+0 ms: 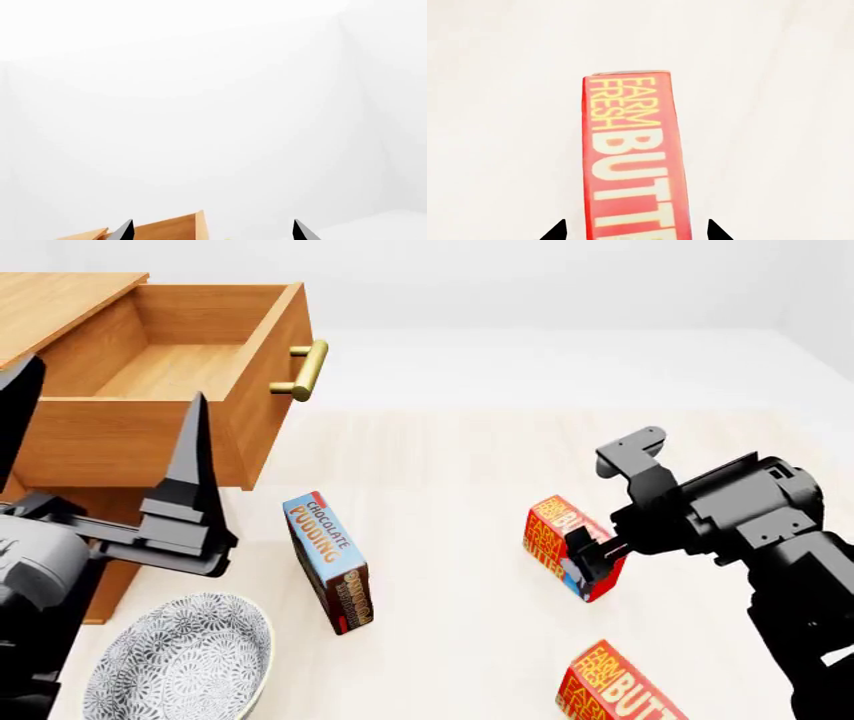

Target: Put the butter at the front in the top drawer of the cabinet and close it.

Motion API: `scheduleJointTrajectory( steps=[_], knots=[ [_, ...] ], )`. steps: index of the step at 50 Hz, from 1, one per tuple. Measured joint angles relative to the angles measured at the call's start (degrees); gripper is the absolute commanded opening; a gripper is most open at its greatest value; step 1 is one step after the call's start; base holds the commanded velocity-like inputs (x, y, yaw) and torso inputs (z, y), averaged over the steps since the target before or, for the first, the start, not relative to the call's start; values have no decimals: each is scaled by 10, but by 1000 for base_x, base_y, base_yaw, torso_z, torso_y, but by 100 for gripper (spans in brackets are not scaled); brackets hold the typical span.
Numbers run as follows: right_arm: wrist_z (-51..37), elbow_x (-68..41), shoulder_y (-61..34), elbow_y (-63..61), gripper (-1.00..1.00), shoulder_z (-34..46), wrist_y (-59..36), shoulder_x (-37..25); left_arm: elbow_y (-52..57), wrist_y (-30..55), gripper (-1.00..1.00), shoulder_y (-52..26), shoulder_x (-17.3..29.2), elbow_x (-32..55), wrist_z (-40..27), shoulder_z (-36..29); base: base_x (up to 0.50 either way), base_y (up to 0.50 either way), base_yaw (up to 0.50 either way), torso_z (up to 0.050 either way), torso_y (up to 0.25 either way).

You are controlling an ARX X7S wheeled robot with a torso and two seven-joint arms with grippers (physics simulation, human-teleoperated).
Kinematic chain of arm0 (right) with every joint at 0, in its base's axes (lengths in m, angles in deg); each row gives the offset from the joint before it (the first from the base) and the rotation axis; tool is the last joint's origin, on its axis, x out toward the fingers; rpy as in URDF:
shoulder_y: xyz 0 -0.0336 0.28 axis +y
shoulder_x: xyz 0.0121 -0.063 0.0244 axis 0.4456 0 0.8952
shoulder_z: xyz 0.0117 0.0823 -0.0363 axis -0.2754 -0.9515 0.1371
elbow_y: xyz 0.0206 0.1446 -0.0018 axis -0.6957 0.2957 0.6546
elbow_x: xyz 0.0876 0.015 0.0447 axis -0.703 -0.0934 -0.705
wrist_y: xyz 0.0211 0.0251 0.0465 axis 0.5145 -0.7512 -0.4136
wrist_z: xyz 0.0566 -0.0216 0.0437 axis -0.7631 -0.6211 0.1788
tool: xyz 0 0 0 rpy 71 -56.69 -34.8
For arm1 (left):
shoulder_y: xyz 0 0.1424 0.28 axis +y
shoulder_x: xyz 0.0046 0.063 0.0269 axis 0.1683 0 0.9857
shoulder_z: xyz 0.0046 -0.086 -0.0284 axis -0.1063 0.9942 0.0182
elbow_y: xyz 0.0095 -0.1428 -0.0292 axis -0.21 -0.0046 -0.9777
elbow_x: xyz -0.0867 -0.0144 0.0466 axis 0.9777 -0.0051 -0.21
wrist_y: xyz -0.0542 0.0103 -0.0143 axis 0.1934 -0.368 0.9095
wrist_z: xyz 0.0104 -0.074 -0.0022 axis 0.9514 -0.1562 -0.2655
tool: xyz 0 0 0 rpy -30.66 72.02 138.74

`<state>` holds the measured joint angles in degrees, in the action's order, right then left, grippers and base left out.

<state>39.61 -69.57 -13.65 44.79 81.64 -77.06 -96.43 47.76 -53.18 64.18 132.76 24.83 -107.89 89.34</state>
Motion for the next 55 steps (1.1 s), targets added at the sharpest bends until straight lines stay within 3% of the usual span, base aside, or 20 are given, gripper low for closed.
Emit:
scheduleJointTrajectory(
  steps=[55],
  knots=[
    [-4, -2, 39, 47, 100, -15, 35, 4, -8, -14, 100, 0, -1, -1, 2, -16, 0, 0, 0, 0, 0]
  ],
)
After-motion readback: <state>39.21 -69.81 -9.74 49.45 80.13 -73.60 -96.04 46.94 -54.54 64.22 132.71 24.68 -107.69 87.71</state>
